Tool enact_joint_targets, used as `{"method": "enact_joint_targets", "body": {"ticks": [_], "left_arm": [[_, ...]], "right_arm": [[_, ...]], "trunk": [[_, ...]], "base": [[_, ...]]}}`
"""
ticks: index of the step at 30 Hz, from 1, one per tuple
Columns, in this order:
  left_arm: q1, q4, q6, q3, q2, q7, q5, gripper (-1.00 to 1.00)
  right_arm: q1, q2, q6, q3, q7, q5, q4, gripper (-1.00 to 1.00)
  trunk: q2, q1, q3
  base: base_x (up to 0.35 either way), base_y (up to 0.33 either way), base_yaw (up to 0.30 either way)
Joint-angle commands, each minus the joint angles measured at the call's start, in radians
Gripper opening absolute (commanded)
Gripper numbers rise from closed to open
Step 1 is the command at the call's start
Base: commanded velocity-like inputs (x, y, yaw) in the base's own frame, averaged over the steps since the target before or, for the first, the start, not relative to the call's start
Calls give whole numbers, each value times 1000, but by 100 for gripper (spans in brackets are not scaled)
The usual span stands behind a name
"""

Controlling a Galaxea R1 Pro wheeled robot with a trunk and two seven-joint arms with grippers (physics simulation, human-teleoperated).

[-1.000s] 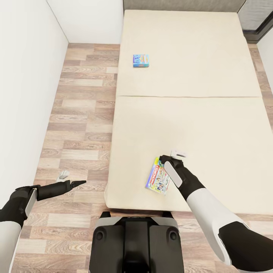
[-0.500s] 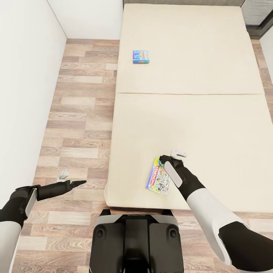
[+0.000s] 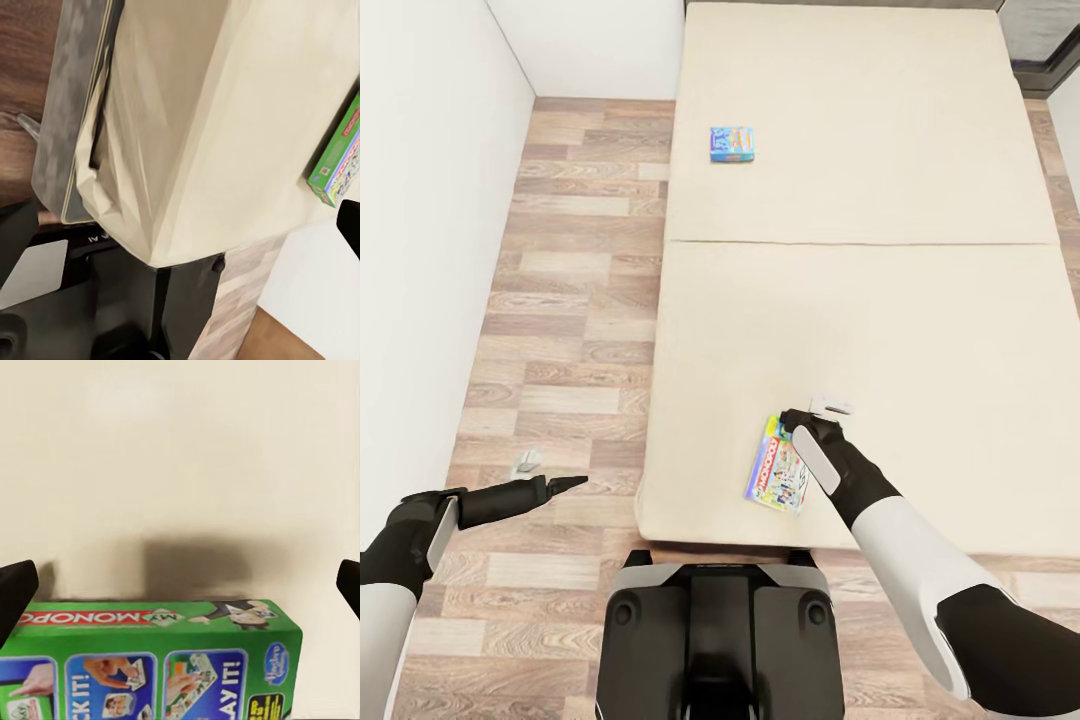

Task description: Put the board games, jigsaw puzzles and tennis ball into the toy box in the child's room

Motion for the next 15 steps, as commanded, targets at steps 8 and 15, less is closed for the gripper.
{"method": "enact_joint_targets", "body": {"ticks": [8, 15], "left_arm": [[0, 0, 9, 2, 0, -4, 0, 100], [0, 0, 9, 2, 0, -5, 0, 100]], "right_arm": [[-1, 2, 4, 5, -8, -6, -1, 100], [-1, 2, 4, 6, -8, -6, -1, 100]], "trunk": [[-2, 0, -1], [-2, 0, -1]], "base": [[-111, 0, 0], [-144, 0, 0]]}}
